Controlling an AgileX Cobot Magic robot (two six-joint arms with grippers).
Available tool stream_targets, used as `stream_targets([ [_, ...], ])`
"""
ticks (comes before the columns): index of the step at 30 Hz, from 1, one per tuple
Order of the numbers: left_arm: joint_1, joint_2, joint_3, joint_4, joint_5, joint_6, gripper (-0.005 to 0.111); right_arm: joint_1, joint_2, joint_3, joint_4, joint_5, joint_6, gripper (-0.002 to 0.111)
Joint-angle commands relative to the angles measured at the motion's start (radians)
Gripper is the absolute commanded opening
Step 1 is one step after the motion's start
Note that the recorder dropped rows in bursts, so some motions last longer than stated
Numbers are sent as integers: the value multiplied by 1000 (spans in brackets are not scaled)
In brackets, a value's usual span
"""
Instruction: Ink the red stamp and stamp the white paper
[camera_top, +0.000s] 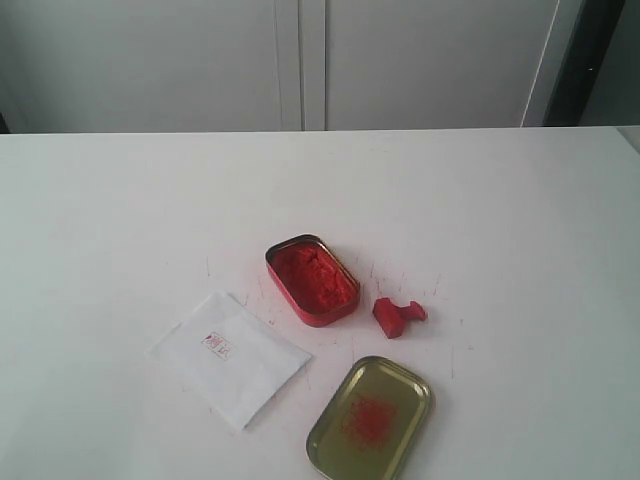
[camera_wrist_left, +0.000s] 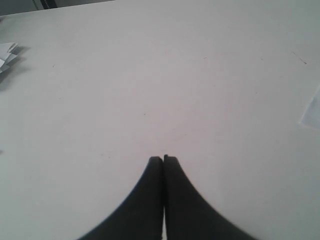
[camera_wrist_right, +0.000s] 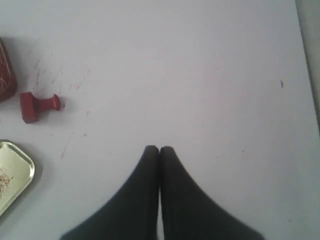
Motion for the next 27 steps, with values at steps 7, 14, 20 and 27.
stream_targets([
  [7, -3, 0, 3, -4, 2, -4, 0, -10, -183, 3, -1, -48, -2, 0],
  [14, -3, 0, 3, -4, 2, -4, 0, -10, -185, 3, -1, -152, -2, 0],
  [20, -3, 0, 3, -4, 2, -4, 0, -10, -185, 3, 0, -152, -2, 0],
  [27, -3, 0, 3, -4, 2, -4, 0, -10, -185, 3, 2, -150, -2, 0],
])
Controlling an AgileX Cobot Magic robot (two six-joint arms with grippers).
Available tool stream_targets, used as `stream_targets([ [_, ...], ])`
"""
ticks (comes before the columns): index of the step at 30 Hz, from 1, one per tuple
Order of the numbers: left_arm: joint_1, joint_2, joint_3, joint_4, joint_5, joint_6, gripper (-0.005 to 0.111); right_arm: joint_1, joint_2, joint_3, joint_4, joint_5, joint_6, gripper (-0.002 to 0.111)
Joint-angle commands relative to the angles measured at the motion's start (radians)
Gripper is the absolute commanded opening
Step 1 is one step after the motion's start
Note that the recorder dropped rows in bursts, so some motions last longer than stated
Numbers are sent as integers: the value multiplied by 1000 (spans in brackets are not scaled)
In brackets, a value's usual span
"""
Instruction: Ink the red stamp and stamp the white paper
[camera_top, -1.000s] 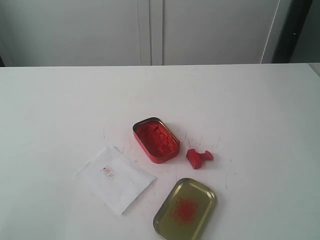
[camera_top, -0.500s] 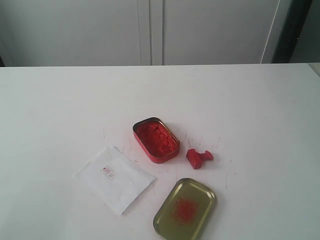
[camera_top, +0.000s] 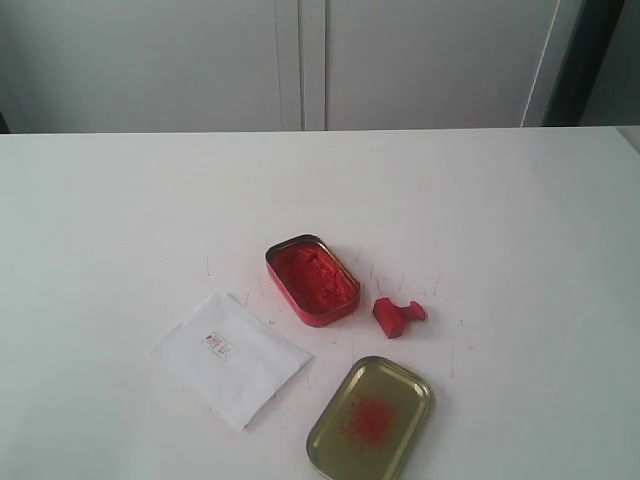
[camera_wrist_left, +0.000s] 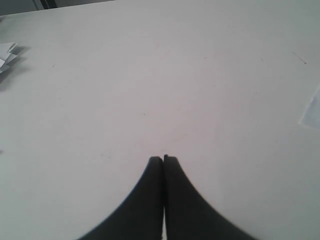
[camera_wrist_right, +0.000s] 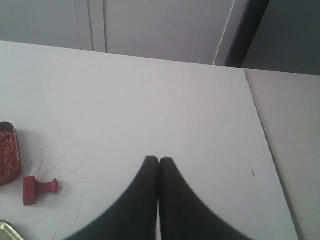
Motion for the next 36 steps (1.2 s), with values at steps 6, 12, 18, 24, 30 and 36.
stream_targets([
  [6, -3, 0, 3, -4, 2, -4, 0, -10, -6, 3, 2, -13, -2, 0],
  [12, -3, 0, 3, -4, 2, -4, 0, -10, -6, 3, 2, -15, -2, 0],
  [18, -3, 0, 3, -4, 2, -4, 0, -10, -53, 3, 2, -15, -2, 0],
  [24, -3, 0, 3, -4, 2, -4, 0, -10, -166, 3, 2, -15, -2, 0],
  [30, -3, 0, 3, -4, 2, -4, 0, -10, -291, 3, 2, -15, -2, 0],
  [36, -3, 0, 3, -4, 2, -4, 0, -10, -371, 3, 2, -15, -2, 0],
])
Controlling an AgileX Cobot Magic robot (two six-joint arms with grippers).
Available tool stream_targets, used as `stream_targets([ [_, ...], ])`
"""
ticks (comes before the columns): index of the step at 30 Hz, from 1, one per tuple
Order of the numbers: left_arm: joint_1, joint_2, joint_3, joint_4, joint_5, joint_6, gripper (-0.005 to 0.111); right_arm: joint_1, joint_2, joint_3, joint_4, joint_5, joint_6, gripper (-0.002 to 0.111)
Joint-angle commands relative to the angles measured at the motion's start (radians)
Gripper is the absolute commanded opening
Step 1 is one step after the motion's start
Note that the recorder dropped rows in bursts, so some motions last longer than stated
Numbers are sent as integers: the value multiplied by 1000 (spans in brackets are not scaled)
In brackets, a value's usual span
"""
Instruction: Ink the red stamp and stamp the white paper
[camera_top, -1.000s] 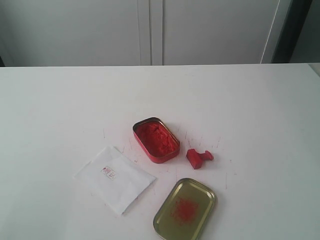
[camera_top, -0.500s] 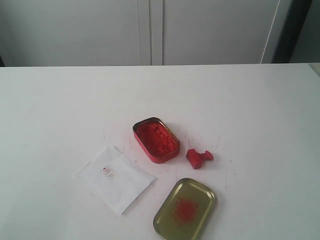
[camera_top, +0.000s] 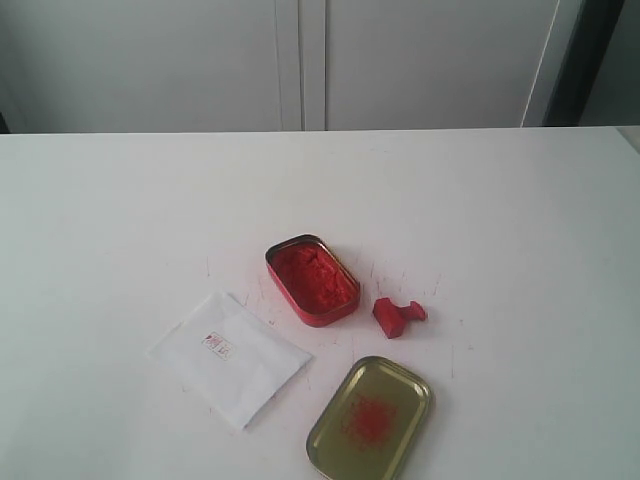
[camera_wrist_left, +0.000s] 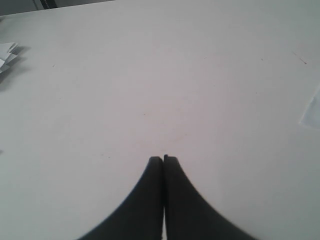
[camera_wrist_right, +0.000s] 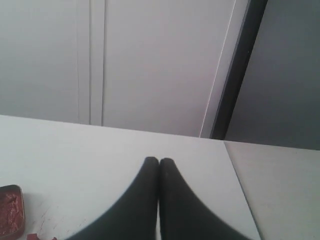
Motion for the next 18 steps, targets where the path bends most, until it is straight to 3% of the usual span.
stream_targets([
  [1, -3, 0, 3, -4, 2, -4, 0, -10, -47, 3, 2, -15, -2, 0],
  [18, -3, 0, 3, -4, 2, -4, 0, -10, -167, 5, 5, -11, -2, 0],
])
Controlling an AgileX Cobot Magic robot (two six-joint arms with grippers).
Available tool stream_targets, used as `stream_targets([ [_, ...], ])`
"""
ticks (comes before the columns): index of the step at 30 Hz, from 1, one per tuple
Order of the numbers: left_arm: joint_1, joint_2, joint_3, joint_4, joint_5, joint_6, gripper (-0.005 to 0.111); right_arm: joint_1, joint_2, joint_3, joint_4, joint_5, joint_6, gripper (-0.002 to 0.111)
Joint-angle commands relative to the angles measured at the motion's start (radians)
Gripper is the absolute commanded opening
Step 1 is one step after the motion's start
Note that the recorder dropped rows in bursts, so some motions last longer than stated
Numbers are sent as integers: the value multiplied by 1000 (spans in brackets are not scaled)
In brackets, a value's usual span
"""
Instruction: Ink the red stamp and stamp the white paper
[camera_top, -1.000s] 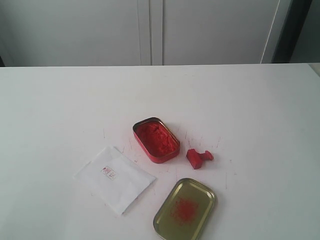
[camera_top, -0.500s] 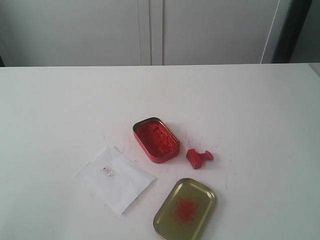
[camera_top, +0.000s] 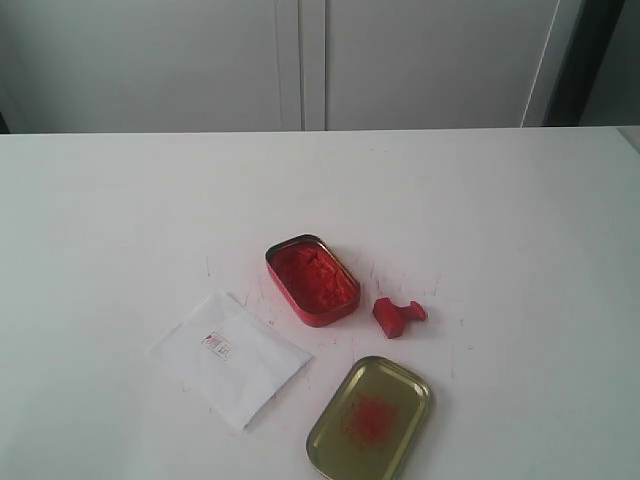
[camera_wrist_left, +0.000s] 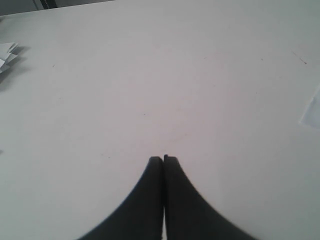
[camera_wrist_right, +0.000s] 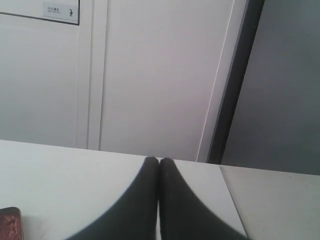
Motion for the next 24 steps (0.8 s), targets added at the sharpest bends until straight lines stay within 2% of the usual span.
stream_targets([
  [1, -3, 0, 3, -4, 2, -4, 0, -10, -64, 5, 5, -11, -2, 0],
  [9, -3, 0, 3, -4, 2, -4, 0, -10, -174, 5, 5, -11, -2, 0],
  [24, -3, 0, 3, -4, 2, -4, 0, 11, -178, 106, 9, -15, -2, 0],
])
